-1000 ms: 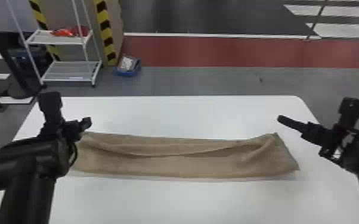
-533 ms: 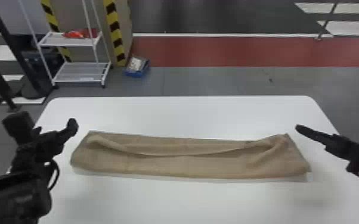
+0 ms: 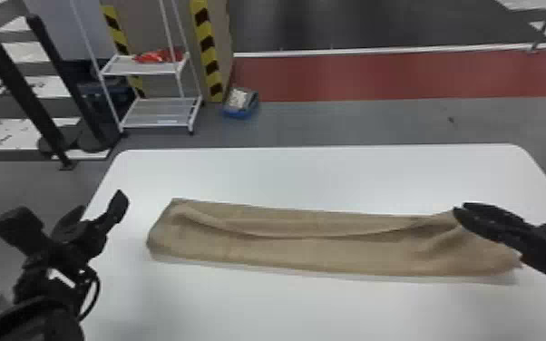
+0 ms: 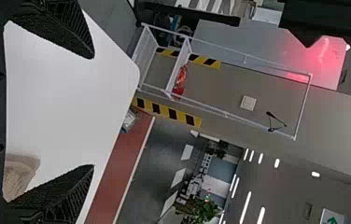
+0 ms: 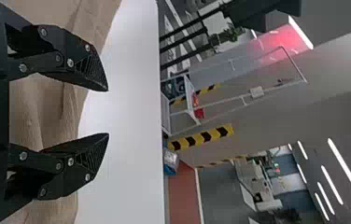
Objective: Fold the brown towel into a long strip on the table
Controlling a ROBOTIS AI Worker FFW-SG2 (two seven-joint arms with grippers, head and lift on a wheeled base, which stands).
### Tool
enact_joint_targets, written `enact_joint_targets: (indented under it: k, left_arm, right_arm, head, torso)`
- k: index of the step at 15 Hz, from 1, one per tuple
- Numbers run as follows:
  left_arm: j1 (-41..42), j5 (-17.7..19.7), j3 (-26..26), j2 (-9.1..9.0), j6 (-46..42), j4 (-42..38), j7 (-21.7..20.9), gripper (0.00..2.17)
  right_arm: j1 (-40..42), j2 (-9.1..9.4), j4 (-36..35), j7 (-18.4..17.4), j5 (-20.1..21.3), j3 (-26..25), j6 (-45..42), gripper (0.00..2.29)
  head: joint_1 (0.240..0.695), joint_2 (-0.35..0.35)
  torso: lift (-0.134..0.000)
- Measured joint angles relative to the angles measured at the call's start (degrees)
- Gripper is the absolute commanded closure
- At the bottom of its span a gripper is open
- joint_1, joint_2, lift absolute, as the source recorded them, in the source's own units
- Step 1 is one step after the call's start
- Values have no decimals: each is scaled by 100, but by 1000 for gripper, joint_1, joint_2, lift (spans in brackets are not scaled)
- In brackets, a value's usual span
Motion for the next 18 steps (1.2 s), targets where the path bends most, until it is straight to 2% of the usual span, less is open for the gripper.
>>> enact_joint_targets:
  k: [1, 3, 6, 7, 9, 12, 18]
  left_arm:
    - [54, 19, 18, 2, -35, -66, -13, 39]
    - [176, 73, 52, -7, -58, -213, -87, 39]
    - [214, 124, 59, -27, -60, -283, -118, 39]
    - [235, 137, 61, -25, -60, -322, -124, 39]
    - [313, 166, 61, -12, -60, -420, -133, 39]
    - [416, 193, 75, -5, -60, -495, -159, 39]
    - [550, 228, 351, -12, -42, -620, -397, 39]
  right_arm:
    - [246, 128, -433, -13, 67, 312, 207, 1892]
    - [655, 416, -1083, -75, 193, 904, 424, 1892]
    - [794, 735, -1233, -434, 403, 1626, 437, 1892]
    - [802, 821, -1202, -678, 465, 1845, 407, 1892]
    - [793, 884, -1023, -1108, 520, 2200, 205, 1892]
    - [628, 1003, -568, -1451, 656, 2564, -82, 1892]
    - [111, 1096, 337, -2295, 855, 2995, -720, 1892]
  head:
    - [695, 203]
    - [695, 268]
    - [695, 350]
    - [695, 350]
    - [695, 350]
    - [695, 350]
    - [695, 350]
  torso:
    - [-57]
    - [-57]
    - [-57]
    - [-57]
    - [-57]
    - [-57]
    - [-57]
